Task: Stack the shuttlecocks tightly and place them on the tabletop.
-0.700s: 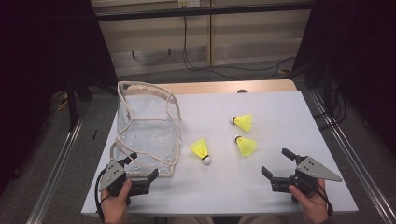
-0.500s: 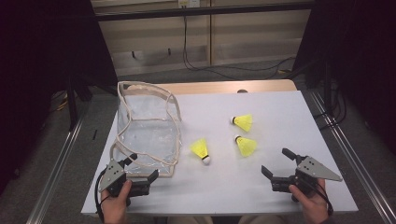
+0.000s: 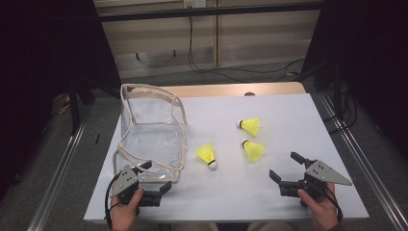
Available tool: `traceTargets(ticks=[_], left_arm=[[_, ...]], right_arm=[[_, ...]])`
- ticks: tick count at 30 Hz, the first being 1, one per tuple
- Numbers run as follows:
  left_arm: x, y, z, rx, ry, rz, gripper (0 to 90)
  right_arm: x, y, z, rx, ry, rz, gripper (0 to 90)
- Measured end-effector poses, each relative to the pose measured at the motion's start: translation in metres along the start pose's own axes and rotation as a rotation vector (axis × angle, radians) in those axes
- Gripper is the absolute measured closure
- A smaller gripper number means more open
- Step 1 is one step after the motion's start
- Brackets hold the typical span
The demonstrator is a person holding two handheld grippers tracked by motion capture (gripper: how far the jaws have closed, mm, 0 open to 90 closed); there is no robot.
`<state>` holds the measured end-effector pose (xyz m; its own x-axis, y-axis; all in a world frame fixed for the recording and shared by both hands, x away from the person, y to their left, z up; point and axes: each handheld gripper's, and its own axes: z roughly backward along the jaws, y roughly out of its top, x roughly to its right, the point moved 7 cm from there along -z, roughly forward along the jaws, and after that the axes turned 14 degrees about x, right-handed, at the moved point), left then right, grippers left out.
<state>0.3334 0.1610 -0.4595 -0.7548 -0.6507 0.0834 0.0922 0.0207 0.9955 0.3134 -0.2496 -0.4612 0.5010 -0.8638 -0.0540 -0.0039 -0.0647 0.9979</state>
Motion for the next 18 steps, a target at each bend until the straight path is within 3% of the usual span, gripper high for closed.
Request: traceTargets(ticks=[6,18], left_arm=[[0.003,-0.001,-0.001,-0.006,-0.003,0.010,0.1],[0.011,-0.007,-0.005,-0.056,-0.056,0.012,0.3]], right_arm=[[0.000,0.001,0.000,0.001,0.007,0.003,0.4],[-0.002,0.001,-0.002,0.003,0.020,0.014,0.5]])
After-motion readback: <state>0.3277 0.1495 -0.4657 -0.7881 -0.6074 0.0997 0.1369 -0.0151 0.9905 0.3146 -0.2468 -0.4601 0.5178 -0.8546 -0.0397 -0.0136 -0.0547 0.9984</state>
